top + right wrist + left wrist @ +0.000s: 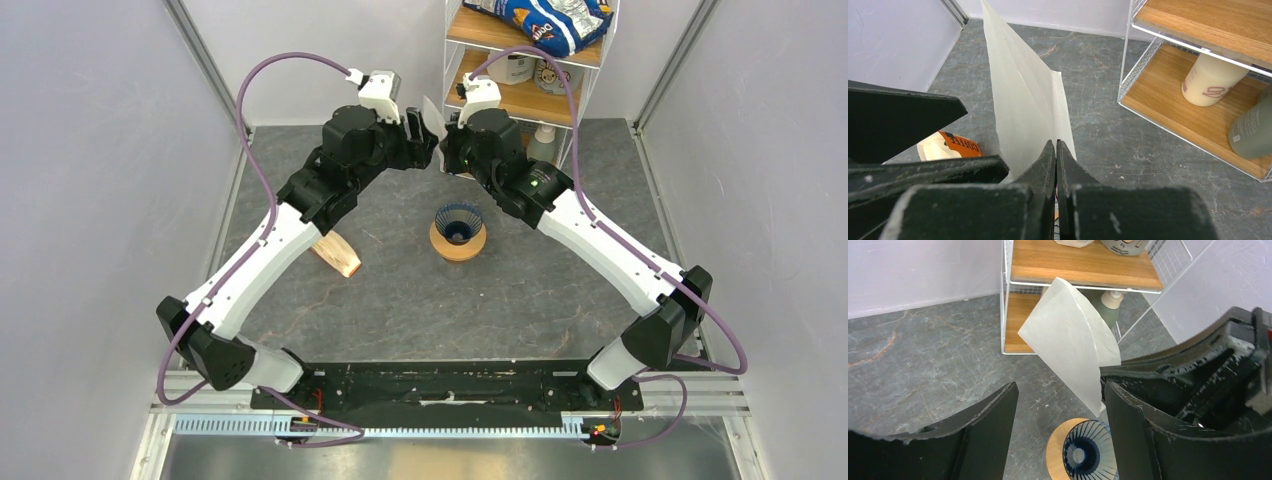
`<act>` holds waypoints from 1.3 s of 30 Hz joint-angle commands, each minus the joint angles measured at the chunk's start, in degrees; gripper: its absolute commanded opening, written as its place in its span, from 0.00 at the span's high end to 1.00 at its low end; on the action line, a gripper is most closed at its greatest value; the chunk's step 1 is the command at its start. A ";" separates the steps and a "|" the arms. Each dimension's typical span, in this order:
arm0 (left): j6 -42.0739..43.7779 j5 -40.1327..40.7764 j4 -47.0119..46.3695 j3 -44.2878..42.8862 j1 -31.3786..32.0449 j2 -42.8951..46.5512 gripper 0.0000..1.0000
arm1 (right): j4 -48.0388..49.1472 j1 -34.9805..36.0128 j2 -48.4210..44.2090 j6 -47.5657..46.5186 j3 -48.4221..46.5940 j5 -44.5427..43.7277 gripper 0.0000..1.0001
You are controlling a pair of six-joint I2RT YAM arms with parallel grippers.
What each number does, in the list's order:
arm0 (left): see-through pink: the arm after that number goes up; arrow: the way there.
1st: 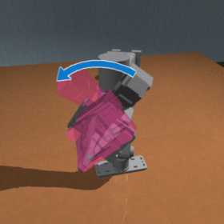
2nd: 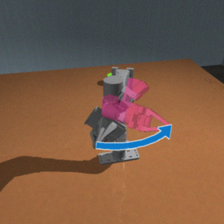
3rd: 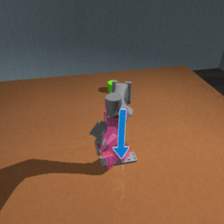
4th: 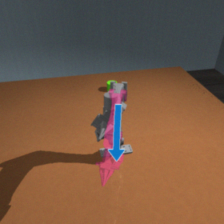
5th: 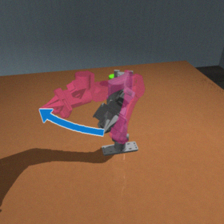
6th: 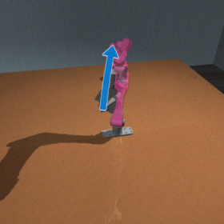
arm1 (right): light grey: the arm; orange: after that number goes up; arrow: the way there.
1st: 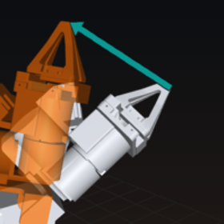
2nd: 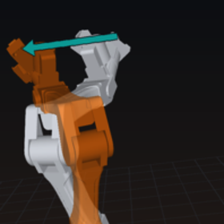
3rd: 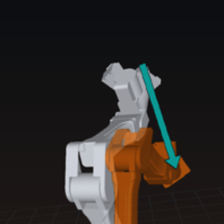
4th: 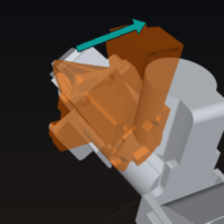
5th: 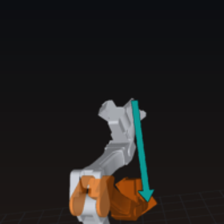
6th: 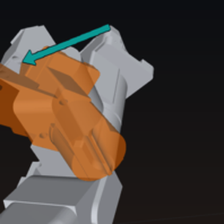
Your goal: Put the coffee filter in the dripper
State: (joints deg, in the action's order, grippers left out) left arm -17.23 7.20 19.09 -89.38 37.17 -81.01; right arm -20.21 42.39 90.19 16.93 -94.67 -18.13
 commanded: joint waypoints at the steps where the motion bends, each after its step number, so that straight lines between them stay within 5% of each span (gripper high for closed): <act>1: -1.43 5.17 1.62 -4.76 0.45 -2.62 0.29 | 2.56 0.28 -0.06 -0.64 -1.01 -0.86 1.00; 21: -4.79 11.26 4.41 -7.56 1.50 -6.62 0.46 | 4.27 1.99 0.92 -3.21 -1.51 -7.49 1.00; 25: -5.01 11.32 4.92 -7.34 1.50 -6.69 0.57 | 4.30 2.02 0.28 -3.02 -1.16 -7.71 1.00; 30: -4.61 9.65 4.90 -7.03 1.50 -5.85 0.96 | 4.83 1.86 -0.52 -3.79 0.01 -9.00 1.00; 39: -2.54 10.74 6.01 -6.46 1.55 -4.93 0.98 | 5.01 0.25 -1.40 -4.95 1.25 -9.35 1.00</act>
State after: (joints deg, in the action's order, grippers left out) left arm -20.71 16.47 25.12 -94.83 38.39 -87.70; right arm -17.56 43.46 90.96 12.93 -94.15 -25.87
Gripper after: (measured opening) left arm 0.032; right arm 0.007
